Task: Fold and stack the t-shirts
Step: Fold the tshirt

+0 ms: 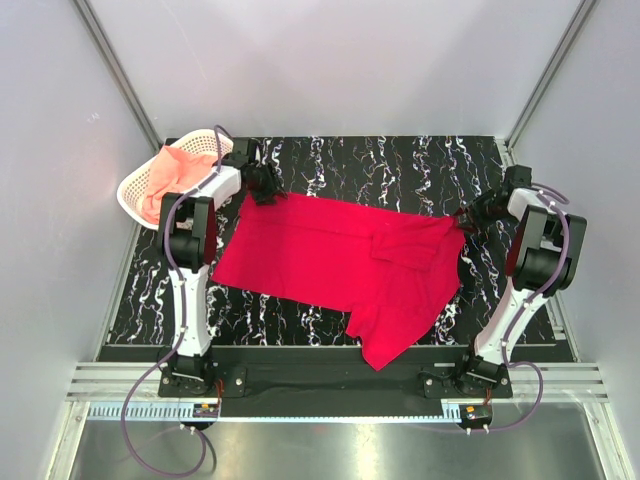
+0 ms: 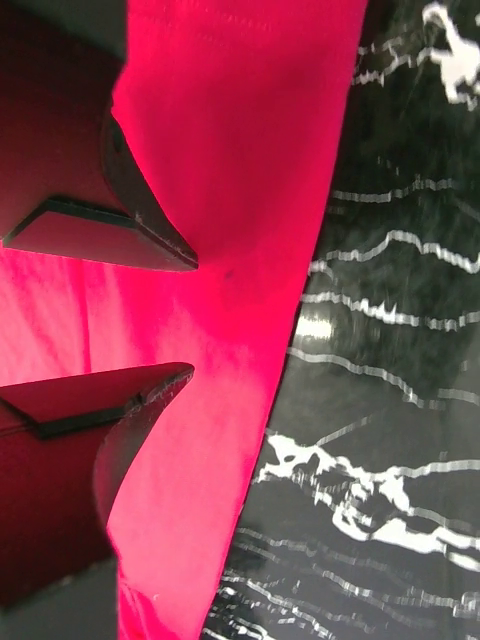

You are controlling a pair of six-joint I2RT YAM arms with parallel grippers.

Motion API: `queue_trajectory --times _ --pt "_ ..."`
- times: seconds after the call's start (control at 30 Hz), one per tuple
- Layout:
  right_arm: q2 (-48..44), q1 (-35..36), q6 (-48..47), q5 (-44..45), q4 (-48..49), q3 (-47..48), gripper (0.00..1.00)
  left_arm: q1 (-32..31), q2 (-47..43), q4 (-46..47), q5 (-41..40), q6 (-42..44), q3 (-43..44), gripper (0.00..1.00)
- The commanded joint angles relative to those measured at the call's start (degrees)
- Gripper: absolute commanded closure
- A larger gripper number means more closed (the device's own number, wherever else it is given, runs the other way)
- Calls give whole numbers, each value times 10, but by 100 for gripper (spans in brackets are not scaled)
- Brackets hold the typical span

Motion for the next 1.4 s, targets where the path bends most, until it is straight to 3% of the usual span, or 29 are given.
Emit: queue_trajectory --times 0.0,0.07,0.1,0.23,0.6,0.87,1.0,1.13,1.27,1.37 --pt "9 2 11 -7 21 10 60 10 12 -3 -8 -6 30 53" --pt "11 2 16 -8 22 8 66 15 23 -21 -8 -13 46 53" --pt "10 2 19 -9 23 6 79 17 37 -24 -4 -15 52 54" --pt "-2 1 15 24 1 1 100 24 57 -41 1 -29 74 53" --pt "-9 -7 10 95 -6 -15 100 33 67 -39 14 -22 57 53" --pt "20 -7 -23 84 -4 15 100 31 53 -30 36 -16 39 50" --pt "28 -7 -65 82 -45 57 93 30 25 -26 43 -17 32 46" --pt "25 -7 -97 94 -97 92 67 27 -5 -28 47 -19 25 40" --pt "-17 -4 -113 108 -149 106 64 21 -39 -36 57 -22 13 38" --pt "-56 8 -118 114 -184 93 55 12 -73 -38 54 -20 -8 37"
